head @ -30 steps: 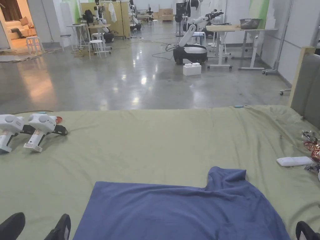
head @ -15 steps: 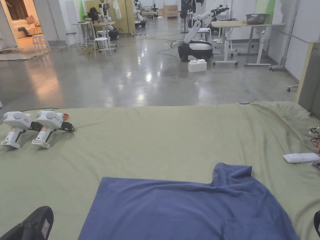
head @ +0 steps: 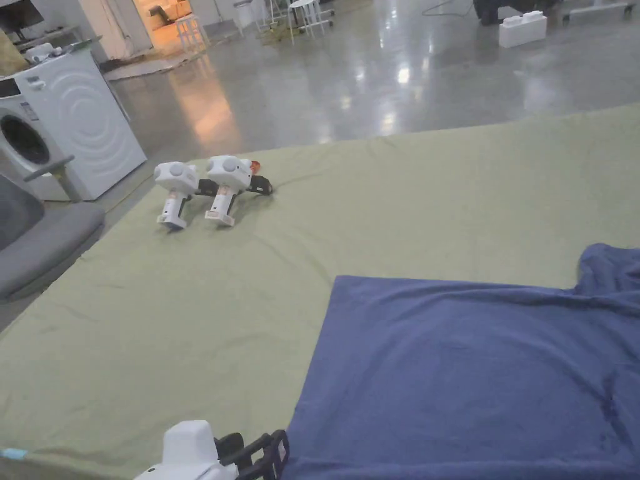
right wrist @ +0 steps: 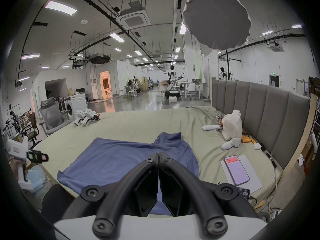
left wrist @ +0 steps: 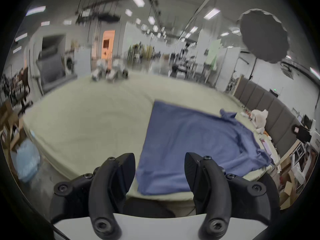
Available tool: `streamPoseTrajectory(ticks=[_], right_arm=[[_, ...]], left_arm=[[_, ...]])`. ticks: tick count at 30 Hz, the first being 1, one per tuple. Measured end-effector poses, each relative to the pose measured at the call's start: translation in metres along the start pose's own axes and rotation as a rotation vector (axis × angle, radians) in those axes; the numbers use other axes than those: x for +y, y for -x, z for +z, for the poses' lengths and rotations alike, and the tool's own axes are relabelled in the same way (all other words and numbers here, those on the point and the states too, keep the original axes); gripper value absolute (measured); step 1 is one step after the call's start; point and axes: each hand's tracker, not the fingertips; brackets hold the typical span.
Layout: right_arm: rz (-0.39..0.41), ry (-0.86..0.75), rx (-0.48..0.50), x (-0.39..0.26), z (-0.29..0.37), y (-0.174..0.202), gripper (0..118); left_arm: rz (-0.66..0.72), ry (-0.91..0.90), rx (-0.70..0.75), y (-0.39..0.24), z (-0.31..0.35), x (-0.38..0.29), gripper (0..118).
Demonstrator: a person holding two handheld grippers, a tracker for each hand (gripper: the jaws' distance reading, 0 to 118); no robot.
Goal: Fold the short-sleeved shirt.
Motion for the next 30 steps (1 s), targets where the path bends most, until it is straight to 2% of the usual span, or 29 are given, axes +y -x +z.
streamPoseTrajectory(ticks=[4,7,10,15,18,19,20,21,22,23,25,27,30], right_arm=[[-0.001,0.027,-0.002,-0.002,-0.003,0.001,0],[-0.005,0.044,-0.007,-0.004,-0.003,0.0,0],[-0.006,0.063,-0.016,-0.007,-0.003,-0.003,0],[-0.016,0.078,-0.046,-0.014,-0.001,-0.012,0],[-0.007,0.091,-0.096,-0.02,-0.002,-0.027,0],[-0.008,0.105,-0.147,-0.02,-0.004,-0.034,2],[-0.021,0.114,-0.176,-0.02,-0.006,-0.042,14],[-0.037,0.141,-0.202,-0.02,-0.011,-0.053,51],[-0.052,0.16,-0.215,-0.021,-0.016,-0.063,75],[-0.069,0.165,-0.23,-0.022,-0.02,-0.071,82],[-0.094,0.238,-0.187,-0.03,-0.035,-0.089,80],[-0.045,0.303,-0.148,-0.043,-0.052,-0.101,80],[-0.029,0.44,-0.13,-0.064,-0.088,-0.112,80]], left_arm=[[-0.026,0.127,0.043,0.02,-0.05,-0.022,63],[-0.036,0.183,0.059,0.02,-0.071,-0.026,58],[-0.019,0.198,0.046,0.018,-0.078,-0.023,39],[-0.075,0.22,0.059,0.005,-0.078,-0.022,9],[-0.115,0.25,0.069,-0.002,-0.083,-0.024,5],[-0.121,0.265,0.075,-0.003,-0.087,-0.025,5],[-0.113,0.275,0.07,-0.002,-0.091,-0.025,5],[-0.107,0.282,0.071,0.0,-0.093,-0.023,5],[-0.104,0.287,0.07,0.0,-0.094,-0.023,5],[-0.104,0.291,0.069,0.0,-0.094,-0.023,5],[-0.105,0.296,0.068,0.001,-0.095,-0.023,5],[-0.109,0.299,0.068,0.0,-0.095,-0.023,5],[-0.108,0.3,0.069,-0.011,-0.09,-0.023,5]])
